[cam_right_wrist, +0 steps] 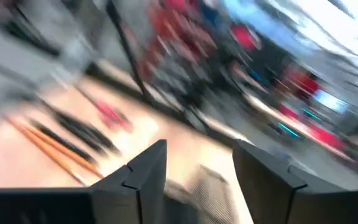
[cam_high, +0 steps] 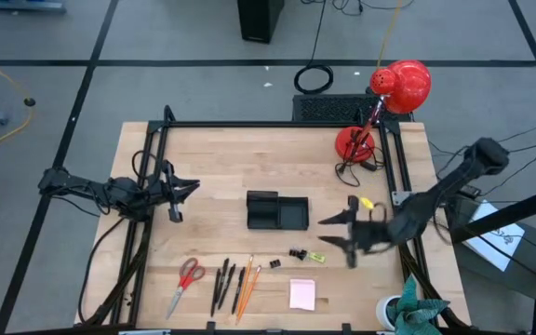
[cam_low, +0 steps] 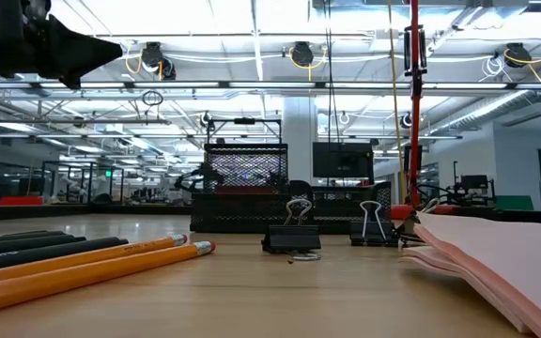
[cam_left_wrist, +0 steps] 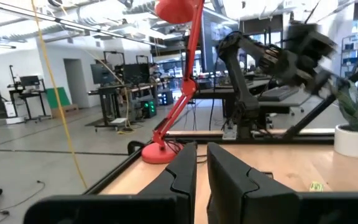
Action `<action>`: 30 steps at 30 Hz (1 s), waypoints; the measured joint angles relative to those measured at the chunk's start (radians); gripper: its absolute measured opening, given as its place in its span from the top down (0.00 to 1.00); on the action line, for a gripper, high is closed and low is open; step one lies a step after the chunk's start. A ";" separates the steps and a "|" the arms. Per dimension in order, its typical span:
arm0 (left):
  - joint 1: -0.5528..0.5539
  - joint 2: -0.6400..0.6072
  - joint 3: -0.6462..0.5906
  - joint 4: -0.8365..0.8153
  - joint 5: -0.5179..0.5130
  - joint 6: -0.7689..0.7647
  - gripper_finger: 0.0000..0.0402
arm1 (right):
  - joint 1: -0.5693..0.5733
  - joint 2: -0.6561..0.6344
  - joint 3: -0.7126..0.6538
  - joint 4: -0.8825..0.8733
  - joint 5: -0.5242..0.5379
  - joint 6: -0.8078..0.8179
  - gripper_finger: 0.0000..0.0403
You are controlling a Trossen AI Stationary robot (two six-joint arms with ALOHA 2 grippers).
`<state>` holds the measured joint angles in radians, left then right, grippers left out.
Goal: Pick and place office supplies into organizer
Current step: Put the black binder clip into the black desk organizer
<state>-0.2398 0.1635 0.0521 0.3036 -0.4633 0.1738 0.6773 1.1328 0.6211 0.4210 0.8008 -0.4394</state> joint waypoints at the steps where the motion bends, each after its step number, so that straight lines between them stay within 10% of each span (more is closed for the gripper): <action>1: 0.000 0.000 0.000 0.007 0.000 -0.002 0.88 | 0.021 0.054 0.044 -0.055 0.078 0.001 0.53; 9: 0.000 0.000 0.000 0.056 -0.001 -0.011 0.88 | 0.083 0.327 0.145 0.006 0.298 -0.001 0.49; 30: 0.027 0.000 0.000 0.171 -0.193 0.164 0.88 | 0.041 0.532 0.086 0.067 0.074 0.328 0.48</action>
<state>-0.2130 0.1631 0.0525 0.4747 -0.6561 0.3382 0.7187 1.6644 0.7071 0.4876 0.8747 -0.1118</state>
